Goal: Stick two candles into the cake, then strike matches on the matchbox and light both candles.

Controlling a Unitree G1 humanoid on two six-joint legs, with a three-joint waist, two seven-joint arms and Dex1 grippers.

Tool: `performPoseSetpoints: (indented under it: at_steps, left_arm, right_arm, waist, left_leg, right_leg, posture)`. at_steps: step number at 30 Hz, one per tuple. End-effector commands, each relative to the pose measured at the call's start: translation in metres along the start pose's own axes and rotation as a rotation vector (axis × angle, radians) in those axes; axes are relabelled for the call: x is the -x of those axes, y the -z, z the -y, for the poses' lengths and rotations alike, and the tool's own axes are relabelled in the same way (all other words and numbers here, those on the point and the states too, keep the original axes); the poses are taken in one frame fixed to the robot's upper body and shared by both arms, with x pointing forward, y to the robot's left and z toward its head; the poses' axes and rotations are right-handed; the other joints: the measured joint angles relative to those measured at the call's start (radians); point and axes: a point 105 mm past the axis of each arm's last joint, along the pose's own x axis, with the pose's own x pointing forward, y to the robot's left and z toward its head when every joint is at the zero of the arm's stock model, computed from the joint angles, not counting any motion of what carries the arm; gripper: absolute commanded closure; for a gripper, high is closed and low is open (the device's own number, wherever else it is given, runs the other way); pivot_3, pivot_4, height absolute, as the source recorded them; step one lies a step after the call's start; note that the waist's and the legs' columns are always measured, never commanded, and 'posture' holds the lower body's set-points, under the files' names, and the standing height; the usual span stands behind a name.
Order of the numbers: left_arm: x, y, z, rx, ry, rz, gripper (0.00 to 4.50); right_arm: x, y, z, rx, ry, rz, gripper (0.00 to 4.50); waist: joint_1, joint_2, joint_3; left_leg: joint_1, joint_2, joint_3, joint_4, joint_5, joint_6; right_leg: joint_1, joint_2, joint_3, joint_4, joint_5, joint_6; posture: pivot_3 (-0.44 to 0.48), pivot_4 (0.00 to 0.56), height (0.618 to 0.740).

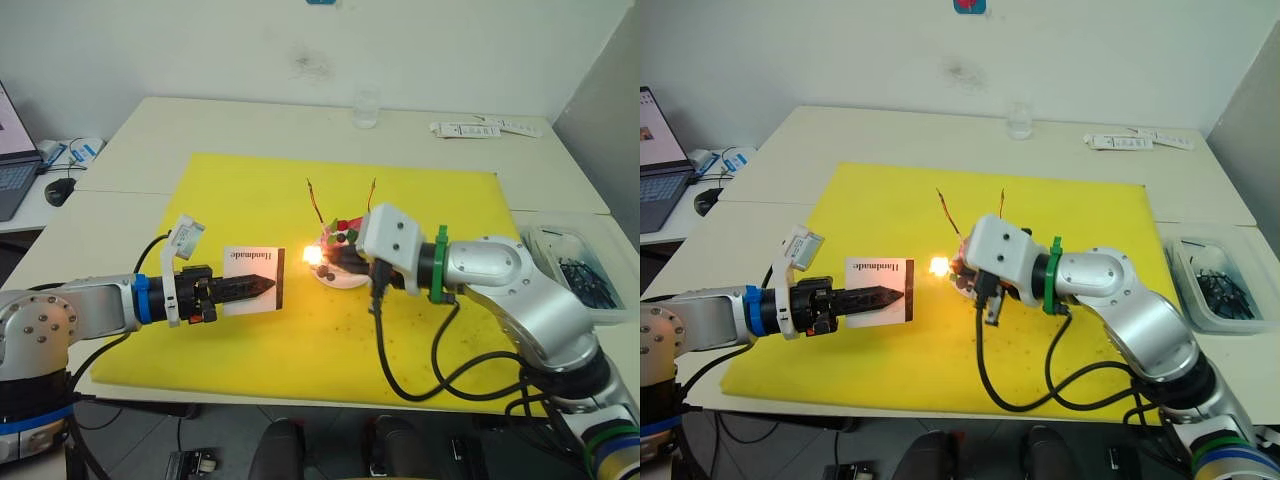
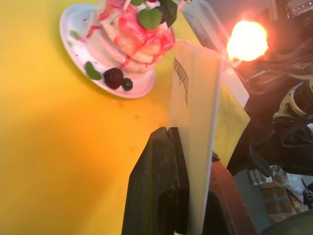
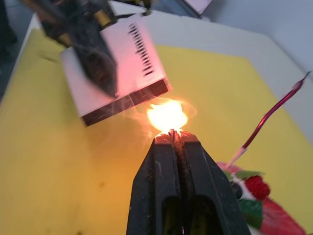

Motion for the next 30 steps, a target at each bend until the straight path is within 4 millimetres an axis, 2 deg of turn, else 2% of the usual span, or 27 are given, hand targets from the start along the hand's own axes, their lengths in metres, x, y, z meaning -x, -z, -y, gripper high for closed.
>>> performPoseSetpoints:
  at_steps: [1, 4, 11, 30]
  left_arm:
    - [-0.007, 0.004, -0.002, -0.012, -0.002, 0.014, 4.50]
    - [-0.014, 0.012, 0.000, -0.002, 0.021, 0.003, 4.50]
    - [-0.028, 0.013, 0.011, -0.004, 0.080, 0.006, 4.50]
    - [-0.039, 0.007, 0.013, -0.018, 0.104, 0.008, 4.50]
  right_arm:
    - [-0.006, -0.012, 0.020, 0.063, 0.139, 0.022, 4.47]
    - [-0.010, -0.017, 0.029, 0.083, 0.203, 0.029, 4.47]
    - [-0.014, -0.022, 0.044, 0.140, 0.290, 0.055, 4.47]
    - [-0.027, -0.012, 0.045, 0.164, 0.302, 0.079, 4.47]
  waist:
    - [0.001, 0.000, 0.000]
    - [0.001, 0.000, 0.000]
    - [0.000, -0.001, 0.000]
    - [-0.001, -0.001, 0.000]
  left_leg:
    - [0.000, 0.000, 0.000, 0.000, 0.000, 0.000]
    - [0.000, -0.001, 0.001, 0.000, 0.000, 0.000]
    - [-0.001, 0.000, 0.000, -0.001, 0.000, 0.000]
    - [-0.001, 0.002, -0.001, -0.001, 0.000, 0.000]
  right_leg:
    - [0.000, 0.000, 0.000, 0.000, 0.000, 0.000]
    - [0.000, -0.001, 0.001, 0.000, 0.002, -0.003]
    - [-0.001, 0.001, 0.000, 0.000, 0.002, -0.003]
    - [-0.001, 0.003, 0.000, 0.000, 0.002, -0.003]
  posture:
    - [0.000, 0.150, 0.740]
    - [0.000, 0.150, 0.740]
    - [0.000, 0.150, 0.740]
    - [0.000, 0.150, 0.740]
